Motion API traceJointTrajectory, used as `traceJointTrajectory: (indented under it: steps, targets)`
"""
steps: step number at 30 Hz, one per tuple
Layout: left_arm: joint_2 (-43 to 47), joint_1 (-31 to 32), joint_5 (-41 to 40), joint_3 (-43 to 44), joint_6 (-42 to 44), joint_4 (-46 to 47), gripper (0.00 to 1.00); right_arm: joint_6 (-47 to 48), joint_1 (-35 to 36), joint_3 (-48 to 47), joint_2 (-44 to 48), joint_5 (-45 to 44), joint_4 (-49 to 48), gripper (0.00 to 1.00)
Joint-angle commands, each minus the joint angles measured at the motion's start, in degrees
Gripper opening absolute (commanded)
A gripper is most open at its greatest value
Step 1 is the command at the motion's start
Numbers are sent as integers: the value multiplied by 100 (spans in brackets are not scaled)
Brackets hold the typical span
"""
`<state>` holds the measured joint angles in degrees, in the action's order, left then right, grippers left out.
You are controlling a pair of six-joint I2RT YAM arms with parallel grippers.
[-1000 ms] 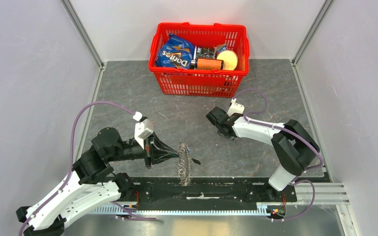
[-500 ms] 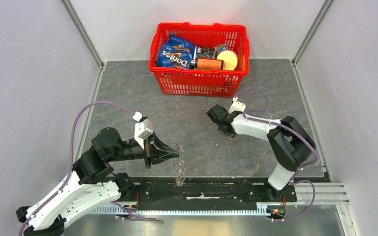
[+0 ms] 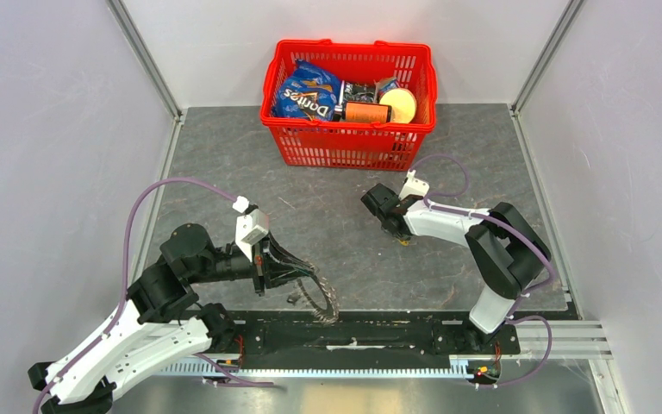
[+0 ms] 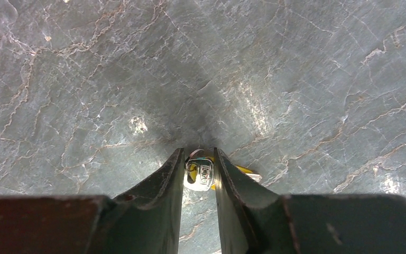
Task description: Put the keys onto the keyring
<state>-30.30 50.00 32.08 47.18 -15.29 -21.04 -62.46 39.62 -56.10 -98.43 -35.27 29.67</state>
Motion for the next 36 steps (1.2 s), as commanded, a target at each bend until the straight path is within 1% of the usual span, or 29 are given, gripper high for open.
traceJointTrajectory:
  steps: [1, 12, 13, 17, 19, 25, 29, 36]
  targets:
    - [68, 1, 107, 64, 194, 170, 2, -144, -13, -163, 26, -268, -67, 32]
    - [75, 1, 106, 63, 202, 161, 2, -101, -9, -190, 78, -278, -23, 19]
    - [77, 1, 106, 63, 202, 161, 2, -93, -7, -187, 92, -275, -23, 17]
    - [80, 1, 106, 55, 202, 161, 2, -94, -7, -179, 137, -258, -1, 4]
    - [87, 1, 91, 55, 203, 161, 2, -95, -13, -169, 172, -238, -5, 0]
    - [77, -12, 80, 50, 202, 160, 2, -69, -13, -139, 355, -231, 3, 0]
    - [61, -8, 80, 41, 202, 146, 2, -25, -8, -80, 667, -150, 23, 0]
    - [29, -16, 86, 39, 184, 187, 2, 377, -11, 144, 1831, 130, 35, 0]
